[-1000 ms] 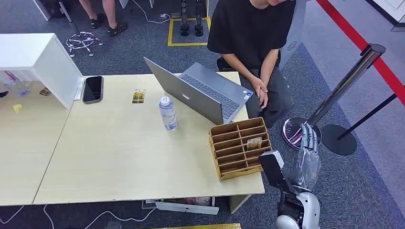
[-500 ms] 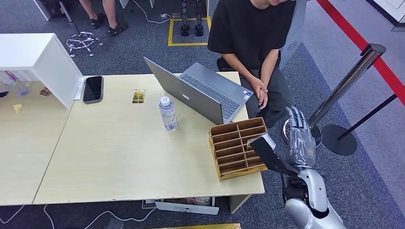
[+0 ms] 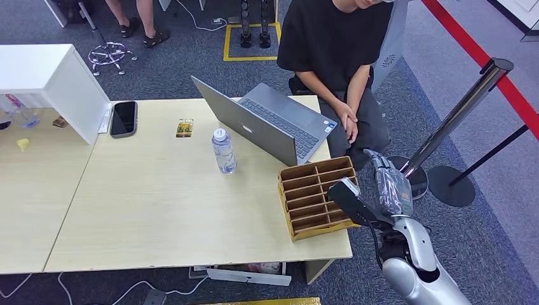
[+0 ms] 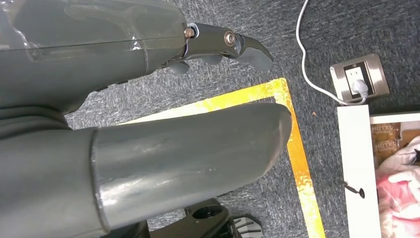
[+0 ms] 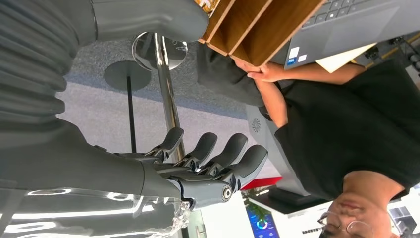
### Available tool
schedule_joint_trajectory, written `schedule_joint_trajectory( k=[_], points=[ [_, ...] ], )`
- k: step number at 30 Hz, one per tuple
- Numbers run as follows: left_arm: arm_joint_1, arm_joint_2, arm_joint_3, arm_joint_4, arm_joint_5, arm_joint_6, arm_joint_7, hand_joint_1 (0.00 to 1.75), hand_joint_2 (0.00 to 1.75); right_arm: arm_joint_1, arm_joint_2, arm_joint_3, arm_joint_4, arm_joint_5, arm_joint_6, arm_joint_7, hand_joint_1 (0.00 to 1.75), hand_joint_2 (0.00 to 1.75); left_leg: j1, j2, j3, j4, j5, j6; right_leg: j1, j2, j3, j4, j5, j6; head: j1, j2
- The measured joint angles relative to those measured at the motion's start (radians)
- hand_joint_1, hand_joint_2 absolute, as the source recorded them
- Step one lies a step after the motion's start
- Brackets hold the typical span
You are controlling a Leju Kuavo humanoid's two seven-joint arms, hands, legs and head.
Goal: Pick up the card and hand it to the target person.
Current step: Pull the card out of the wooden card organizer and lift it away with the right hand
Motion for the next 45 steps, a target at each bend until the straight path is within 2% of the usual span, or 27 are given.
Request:
schedule_joint_trajectory(
  k=[9, 14, 20, 45],
  points=[
    [-0.007, 0.0, -0.013, 0.0, -0.004, -0.002, 0.005, 0.0, 0.0, -0.01, -0.018, 0.027, 0.033, -0.008, 0.022, 0.006, 0.63, 1.75, 0.0, 0.0, 0.0, 0.0, 0.0, 0.0, 0.0, 0.0, 0.0, 0.0, 0.0, 0.0, 0.0, 0.0],
    [-0.009, 0.0, -0.021, 0.0, -0.005, -0.003, 0.007, 0.0, 0.0, -0.015, -0.019, 0.042, 0.051, -0.008, 0.033, 0.007, 0.82, 1.75, 0.0, 0.0, 0.0, 0.0, 0.0, 0.0, 0.0, 0.0, 0.0, 0.0, 0.0, 0.0, 0.0, 0.0],
    [-0.01, 0.0, -0.024, 0.0, -0.009, -0.003, 0.008, 0.0, 0.0, -0.02, -0.019, 0.058, 0.072, -0.008, 0.045, 0.007, 0.89, 1.75, 0.0, 0.0, 0.0, 0.0, 0.0, 0.0, 0.0, 0.0, 0.0, 0.0, 0.0, 0.0, 0.0, 0.0],
    [-0.018, 0.0, -0.028, 0.0, -0.021, -0.006, 0.021, 0.0, 0.0, -0.058, -0.013, 0.117, 0.129, 0.006, 0.072, 0.005, 0.9, 1.75, 0.0, 0.0, 0.0, 0.0, 0.0, 0.0, 0.0, 0.0, 0.0, 0.0, 0.0, 0.0, 0.0, 0.0]
  ],
)
